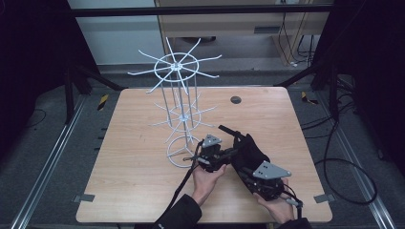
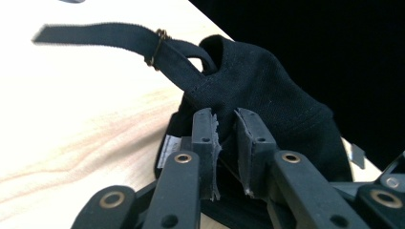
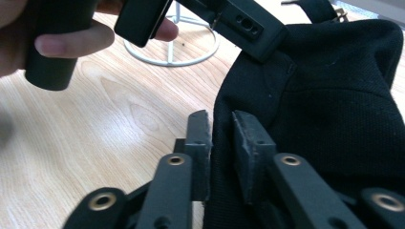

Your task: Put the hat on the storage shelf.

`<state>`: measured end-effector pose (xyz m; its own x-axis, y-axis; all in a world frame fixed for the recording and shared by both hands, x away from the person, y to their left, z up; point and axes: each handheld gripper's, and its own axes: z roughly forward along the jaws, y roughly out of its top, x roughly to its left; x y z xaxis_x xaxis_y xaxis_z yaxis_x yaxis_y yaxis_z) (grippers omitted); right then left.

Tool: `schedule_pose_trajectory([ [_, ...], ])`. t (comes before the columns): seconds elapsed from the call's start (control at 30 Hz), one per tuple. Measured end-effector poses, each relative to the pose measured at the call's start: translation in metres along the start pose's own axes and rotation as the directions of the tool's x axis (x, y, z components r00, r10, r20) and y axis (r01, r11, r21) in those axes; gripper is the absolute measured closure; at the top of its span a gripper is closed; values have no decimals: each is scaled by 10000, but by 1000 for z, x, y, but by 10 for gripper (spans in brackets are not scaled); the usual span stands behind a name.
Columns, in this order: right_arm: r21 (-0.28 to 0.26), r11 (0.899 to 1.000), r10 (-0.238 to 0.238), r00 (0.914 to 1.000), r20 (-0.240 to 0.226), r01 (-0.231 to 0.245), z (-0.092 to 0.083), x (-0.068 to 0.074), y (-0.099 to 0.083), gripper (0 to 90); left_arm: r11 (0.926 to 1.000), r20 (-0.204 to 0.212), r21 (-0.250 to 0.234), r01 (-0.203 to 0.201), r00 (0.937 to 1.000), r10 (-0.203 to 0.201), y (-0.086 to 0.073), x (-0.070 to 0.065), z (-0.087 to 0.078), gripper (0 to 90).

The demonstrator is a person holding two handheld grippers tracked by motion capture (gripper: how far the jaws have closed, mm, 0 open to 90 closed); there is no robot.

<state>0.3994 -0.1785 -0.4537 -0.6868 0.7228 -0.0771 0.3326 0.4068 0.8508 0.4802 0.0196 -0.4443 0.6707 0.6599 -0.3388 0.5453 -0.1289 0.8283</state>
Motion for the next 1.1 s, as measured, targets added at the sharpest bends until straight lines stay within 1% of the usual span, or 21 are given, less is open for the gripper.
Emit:
schedule_pose_trajectory([
  [0.03, -45, 10000, 89, 10000, -46, -89, -1, -1, 1, 720, 9999, -86, -12, -125, 9999, 125, 1, 0, -1, 789],
  [0.1, -274, 9993, 248, 9996, -107, -250, -7, -3, 3, 668, 9998, -167, -41, -200, 9997, 200, 2, 1, -3, 793],
  [0.2, -950, 9932, 659, 9978, -109, -667, -21, -9, 9, 611, 9994, -240, -169, -291, 9993, 287, 5, 4, -9, 796],
  [0.27, -1333, 9870, 931, 9954, 215, -895, -33, -17, 11, 583, 9989, -276, -280, -385, 9989, 377, 6, 3, -12, 797],
  [0.3, -1452, 9843, 1062, 9937, 361, -999, -37, -20, 11, 570, 9983, -313, -285, -517, 9982, 508, 6, 3, -15, 798],
  [0.33, -1605, 9804, 1238, 9910, 507, -1143, -42, -24, 10, 558, 9980, -307, -295, -558, 9980, 549, 7, 3, -16, 798],
  [0.37, -1690, 9757, 1523, 9862, 654, -1395, -47, -29, 9, 542, 9977, -332, -316, -596, 9977, 586, 7, 2, -18, 798],
  [0.4, -1774, 9722, 1700, 9818, 842, -1531, -50, -34, 8, 530, 9969, -400, -346, -706, 9968, 692, 7, 1, -19, 799],
  [0.47, -1667, 9682, 2055, 9729, 1062, -1863, -52, -42, 3, 516, 9956, -427, -432, -829, 9958, 810, 7, 1, -21, 799],
  [0.5, -1579, 9662, 2212, 9697, 1032, -2036, -51, -44, 1, 511, 9955, -446, -437, -845, 9956, 825, 8, 0, -22, 799],
  [0.57, -1188, 9665, 2391, 9663, 957, -2274, -46, -48, -4, 505, 9949, -435, -482, -889, 9953, 869, 8, -1, -23, 799],
  [0.6, -1053, 9675, 2397, 9665, 917, -2300, -43, -48, -6, 505, 9945, -397, -528, -902, 9953, 882, 7, -2, -24, 799],
  [0.67, -804, 9664, 2492, 9667, 589, -2442, -35, -48, -9, 540, 9939, -410, -546, -963, 9947, 941, 6, -4, -24, 799],
  [0.7, -673, 9685, 2433, 9684, 540, -2396, -33, -47, -10, 569, 9931, -426, -547, -1034, 9940, 1012, 5, -5, -24, 799],
  [0.77, -492, 9699, 2409, 9690, 547, -2383, -31, -45, -9, 657, 9919, -462, -644, -1098, 9932, 1069, 2, -6, -24, 799],
  [0.8, -456, 9685, 2467, 9679, 479, -2446, -30, -45, -9, 724, 9918, -438, -667, -1091, 9934, 1064, 2, -7, -24, 798],
  [0.83, -403, 9654, 2592, 9651, 379, -2577, -31, -45, -9, 768, 9915, -428, -713, -1088, 9935, 1059, 1, -7, -24, 798],
  [0.9, -422, 9604, 2763, 9609, 162, -2754, -32, -47, -9, 821, 9905, -439, -823, -1101, 9933, 1067, -1, -8, -26, 797],
  [0.93, -438, 9590, 2806, 9598, 86, -2800, -34, -47, -8, 840, 9895, -438, -889, -1141, 9929, 1105, -1, -8, -27, 797],
  [1.0, -535, 9605, 2739, 9617, 67, -2732, -37, -47, -6, 856, 9876, -422, -1067, -1148, 9929, 1109, 0, -10, -29, 795],
  [1.1, -970, 9680, 2364, 9707, 422, -2316, -48, -48, 1, 860, 9837, -394, -1243, -1298, 9913, 1258, 0, -14, -30, 790],
])
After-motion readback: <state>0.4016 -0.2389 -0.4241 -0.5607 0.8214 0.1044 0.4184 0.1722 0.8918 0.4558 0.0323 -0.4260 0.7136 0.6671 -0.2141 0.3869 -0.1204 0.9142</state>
